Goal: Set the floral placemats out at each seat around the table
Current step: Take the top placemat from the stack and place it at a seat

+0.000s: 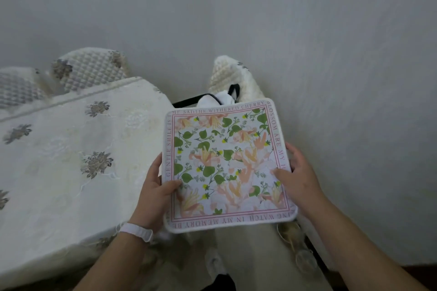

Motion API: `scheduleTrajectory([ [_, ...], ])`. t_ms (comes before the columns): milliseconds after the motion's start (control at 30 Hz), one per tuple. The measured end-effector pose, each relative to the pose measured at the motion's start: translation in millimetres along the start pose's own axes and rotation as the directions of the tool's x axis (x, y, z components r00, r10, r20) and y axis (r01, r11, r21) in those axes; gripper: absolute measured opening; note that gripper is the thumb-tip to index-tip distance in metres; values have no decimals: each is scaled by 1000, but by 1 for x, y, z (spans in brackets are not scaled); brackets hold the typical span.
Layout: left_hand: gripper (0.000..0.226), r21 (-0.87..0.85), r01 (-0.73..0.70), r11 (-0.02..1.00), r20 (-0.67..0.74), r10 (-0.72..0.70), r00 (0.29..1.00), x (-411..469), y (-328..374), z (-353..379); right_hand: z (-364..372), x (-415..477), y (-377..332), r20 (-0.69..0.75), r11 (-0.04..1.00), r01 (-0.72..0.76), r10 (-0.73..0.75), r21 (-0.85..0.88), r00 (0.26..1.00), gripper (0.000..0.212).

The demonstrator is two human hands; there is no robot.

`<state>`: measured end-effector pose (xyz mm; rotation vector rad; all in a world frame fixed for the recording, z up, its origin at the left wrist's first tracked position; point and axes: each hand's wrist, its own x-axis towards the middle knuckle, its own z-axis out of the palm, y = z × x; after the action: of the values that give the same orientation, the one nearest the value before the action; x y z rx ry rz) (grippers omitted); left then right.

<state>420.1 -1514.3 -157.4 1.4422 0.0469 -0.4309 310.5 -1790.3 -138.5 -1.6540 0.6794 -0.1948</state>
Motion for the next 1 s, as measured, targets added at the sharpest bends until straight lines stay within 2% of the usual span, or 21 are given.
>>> scheduleTrajectory([
  [200,69,-54,55,997,-56,-58,997,89,18,-26,56,90,-36,56,998,-3,7,-57,998,60],
  [433,69,-54,4,999,-129,-11,992,167,46,-71,124,170,-69,121,995,15,-3,-100,993,62],
  [633,71,-116,-6,993,-271,-26,962,188,42,-112,186,230,-81,285,984,59,-9,-167,959,60],
  [800,71,-155,-12,988,-464,-62,883,195,33,-139,247,283,-86,468,962,124,5,-244,884,61],
  [1000,70,-218,-62,974,-688,-109,717,208,30,-148,324,352,-108,699,944,209,32,-257,714,59],
])
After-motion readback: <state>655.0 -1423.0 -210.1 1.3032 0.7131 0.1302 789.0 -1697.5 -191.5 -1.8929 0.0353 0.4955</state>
